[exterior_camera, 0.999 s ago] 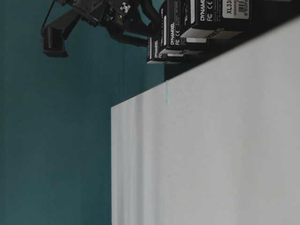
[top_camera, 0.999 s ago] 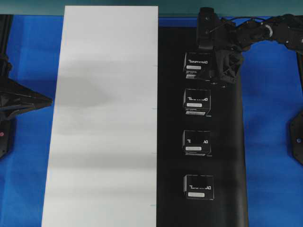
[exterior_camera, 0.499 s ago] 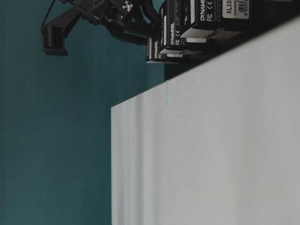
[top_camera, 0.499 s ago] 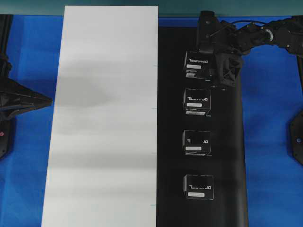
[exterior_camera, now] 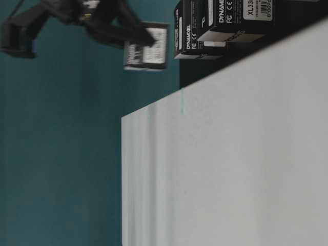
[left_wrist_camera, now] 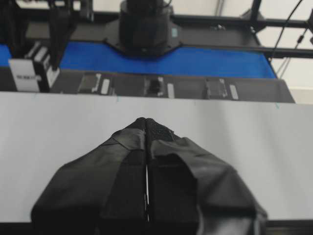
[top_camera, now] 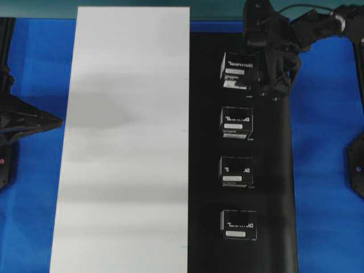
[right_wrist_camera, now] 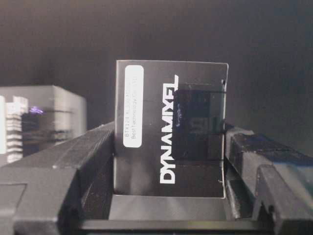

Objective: Place the box from the black base onto the white base.
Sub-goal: 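Lift the box and carry it left over the white base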

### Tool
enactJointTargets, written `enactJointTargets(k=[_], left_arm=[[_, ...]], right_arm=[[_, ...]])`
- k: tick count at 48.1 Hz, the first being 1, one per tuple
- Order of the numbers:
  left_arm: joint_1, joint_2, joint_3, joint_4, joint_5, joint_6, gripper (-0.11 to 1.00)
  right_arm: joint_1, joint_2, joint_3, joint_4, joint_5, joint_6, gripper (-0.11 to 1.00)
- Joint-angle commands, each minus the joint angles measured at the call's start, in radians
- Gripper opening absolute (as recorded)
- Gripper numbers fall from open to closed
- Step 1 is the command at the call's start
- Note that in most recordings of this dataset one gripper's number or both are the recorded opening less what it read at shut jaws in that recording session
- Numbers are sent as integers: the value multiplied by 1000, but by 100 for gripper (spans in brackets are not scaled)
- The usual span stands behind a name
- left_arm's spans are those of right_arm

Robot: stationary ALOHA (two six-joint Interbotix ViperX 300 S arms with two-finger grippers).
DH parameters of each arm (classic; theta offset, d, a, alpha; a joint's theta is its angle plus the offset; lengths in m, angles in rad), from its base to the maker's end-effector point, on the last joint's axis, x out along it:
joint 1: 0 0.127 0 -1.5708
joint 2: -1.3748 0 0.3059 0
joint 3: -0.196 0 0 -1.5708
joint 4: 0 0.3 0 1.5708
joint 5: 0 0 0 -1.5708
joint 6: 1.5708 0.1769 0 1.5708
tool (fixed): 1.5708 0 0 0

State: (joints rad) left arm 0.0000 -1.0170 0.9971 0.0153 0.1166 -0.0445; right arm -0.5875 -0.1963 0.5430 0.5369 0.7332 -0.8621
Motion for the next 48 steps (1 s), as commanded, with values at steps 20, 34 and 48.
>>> enactJointTargets(k=[20, 34, 48], left_arm=[[-2, 2, -20, 3, -6, -3, -6], [-6, 3, -20, 3, -5, -3, -6], [-11, 8, -18, 3, -11, -2, -6]], right_arm=[[38, 106, -330, -2, 221, 78, 59], [91, 189, -453, -14, 216, 118, 59], [135, 241, -483, -37, 190, 166, 59]])
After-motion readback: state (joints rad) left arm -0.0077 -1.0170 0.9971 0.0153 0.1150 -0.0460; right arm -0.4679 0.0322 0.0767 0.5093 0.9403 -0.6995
